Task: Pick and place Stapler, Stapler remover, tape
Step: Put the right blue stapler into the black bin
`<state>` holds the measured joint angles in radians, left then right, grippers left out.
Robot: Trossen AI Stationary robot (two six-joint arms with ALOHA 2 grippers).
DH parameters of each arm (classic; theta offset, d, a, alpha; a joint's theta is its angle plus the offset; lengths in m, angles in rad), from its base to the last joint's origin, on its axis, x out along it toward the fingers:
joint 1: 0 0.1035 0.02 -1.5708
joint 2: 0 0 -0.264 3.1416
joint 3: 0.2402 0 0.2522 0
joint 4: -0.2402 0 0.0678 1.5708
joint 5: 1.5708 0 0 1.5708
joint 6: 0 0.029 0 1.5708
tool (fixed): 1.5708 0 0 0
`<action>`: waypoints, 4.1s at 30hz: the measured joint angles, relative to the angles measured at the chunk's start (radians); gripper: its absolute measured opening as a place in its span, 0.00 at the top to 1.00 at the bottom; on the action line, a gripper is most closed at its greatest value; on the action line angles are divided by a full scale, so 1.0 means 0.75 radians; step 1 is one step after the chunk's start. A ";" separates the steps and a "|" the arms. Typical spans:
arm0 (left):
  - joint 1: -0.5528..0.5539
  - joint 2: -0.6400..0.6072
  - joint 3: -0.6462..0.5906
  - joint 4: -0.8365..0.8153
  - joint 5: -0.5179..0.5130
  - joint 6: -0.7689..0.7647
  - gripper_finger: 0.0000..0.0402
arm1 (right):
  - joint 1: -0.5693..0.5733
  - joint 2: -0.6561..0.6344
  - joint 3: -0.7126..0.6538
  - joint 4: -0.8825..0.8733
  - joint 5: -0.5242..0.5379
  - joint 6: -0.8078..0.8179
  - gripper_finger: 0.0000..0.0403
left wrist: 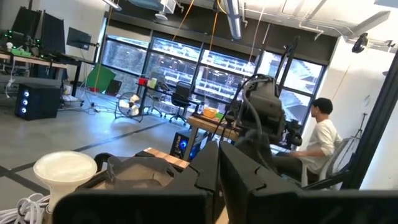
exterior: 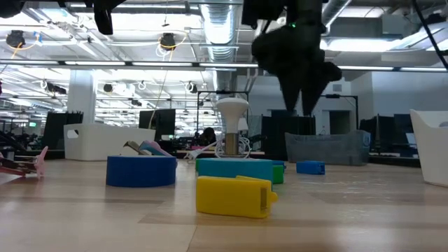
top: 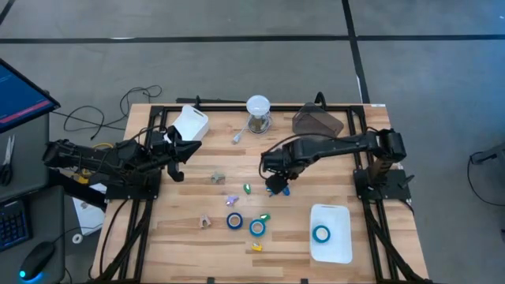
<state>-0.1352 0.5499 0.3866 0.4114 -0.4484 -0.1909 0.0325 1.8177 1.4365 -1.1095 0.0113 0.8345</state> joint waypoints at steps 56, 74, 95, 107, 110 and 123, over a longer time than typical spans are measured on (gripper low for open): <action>0.000 0.000 0.000 0.001 0.000 -0.032 0.98 | 0.067 0.300 -0.001 0.161 -0.119 -0.170 0.43; 0.000 0.000 0.000 0.001 0.000 -0.032 0.98 | 0.086 0.361 -0.001 0.175 -0.108 -0.204 0.63; 0.000 0.000 -0.001 0.001 0.000 -0.031 0.98 | 0.094 0.366 0.164 -0.010 -0.081 -0.354 0.88; 0.000 0.000 -0.001 0.002 0.000 -0.031 0.98 | 0.005 0.364 0.372 -0.248 0.051 -0.495 0.88; 0.000 0.000 -0.001 0.001 0.001 -0.031 0.98 | -0.022 0.364 0.446 -0.317 0.095 -0.537 0.88; 0.000 0.000 -0.001 0.002 0.000 -0.031 0.98 | -0.138 0.310 0.699 -0.505 0.340 -0.673 0.88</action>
<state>-0.1353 0.5499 0.3862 0.4126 -0.4481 -0.2142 -0.0712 2.0499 1.9606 -1.4886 0.2664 0.3297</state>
